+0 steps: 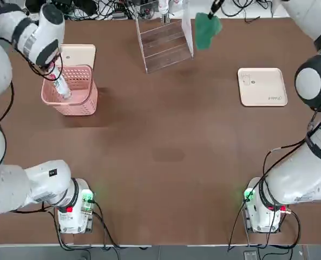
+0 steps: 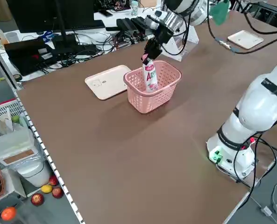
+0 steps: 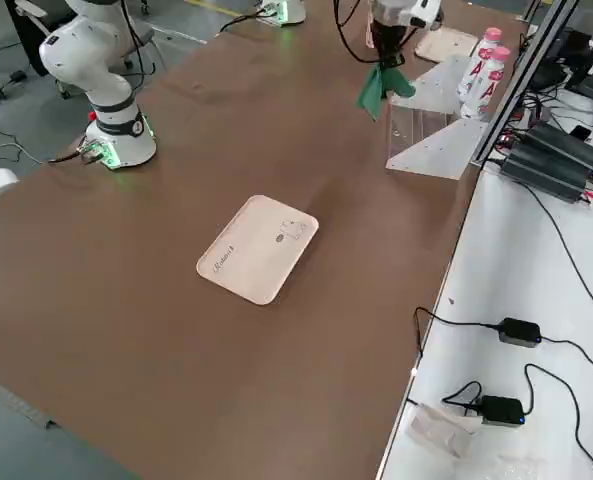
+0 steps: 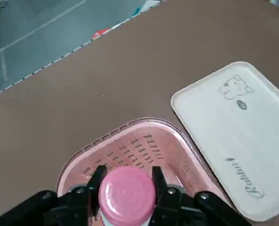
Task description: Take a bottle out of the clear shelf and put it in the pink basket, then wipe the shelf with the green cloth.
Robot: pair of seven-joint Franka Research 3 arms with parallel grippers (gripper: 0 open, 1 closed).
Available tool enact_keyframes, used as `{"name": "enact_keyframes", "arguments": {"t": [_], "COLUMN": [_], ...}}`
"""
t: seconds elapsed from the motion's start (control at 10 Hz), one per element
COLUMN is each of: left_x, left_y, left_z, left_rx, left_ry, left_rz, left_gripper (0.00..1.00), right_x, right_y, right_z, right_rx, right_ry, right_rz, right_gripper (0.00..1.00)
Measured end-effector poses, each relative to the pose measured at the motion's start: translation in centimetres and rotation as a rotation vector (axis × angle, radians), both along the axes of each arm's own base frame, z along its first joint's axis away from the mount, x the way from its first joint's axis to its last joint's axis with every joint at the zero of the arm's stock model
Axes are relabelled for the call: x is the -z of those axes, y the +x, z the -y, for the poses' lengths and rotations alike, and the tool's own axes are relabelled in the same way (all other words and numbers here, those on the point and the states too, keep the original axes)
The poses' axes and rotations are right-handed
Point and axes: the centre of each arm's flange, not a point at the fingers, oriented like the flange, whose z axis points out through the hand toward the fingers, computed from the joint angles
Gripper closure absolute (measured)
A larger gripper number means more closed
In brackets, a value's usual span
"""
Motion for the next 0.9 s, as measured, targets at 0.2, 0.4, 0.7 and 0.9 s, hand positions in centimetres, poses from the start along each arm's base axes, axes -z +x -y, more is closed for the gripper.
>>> {"name": "enact_keyframes", "arguments": {"t": [0.2,0.4,0.7,0.9], "left_x": [2.1,4.5,5.6,5.7], "left_y": [1.0,1.7,2.0,2.0], "left_z": [0.3,1.1,1.2,1.3], "left_rx": [-0.073,-0.110,-0.125,-0.144], "left_ry": [0.058,0.080,0.075,0.073], "left_rz": [-0.003,-0.001,-0.008,0.006], "left_gripper": [0.56,0.56,0.56,0.56], "right_x": [0.9,0.7,-0.4,0.8], "right_y": [-1.2,-2.6,-4.0,-4.2], "right_z": [-4.8,-9.3,-13.5,-15.2], "right_rx": [-0.044,-0.091,-0.130,-0.137], "right_ry": [-0.026,-0.035,-0.034,-0.032], "right_rz": [0.115,0.223,0.382,0.458], "right_gripper": [0.97,0.97,0.97,0.97]}}
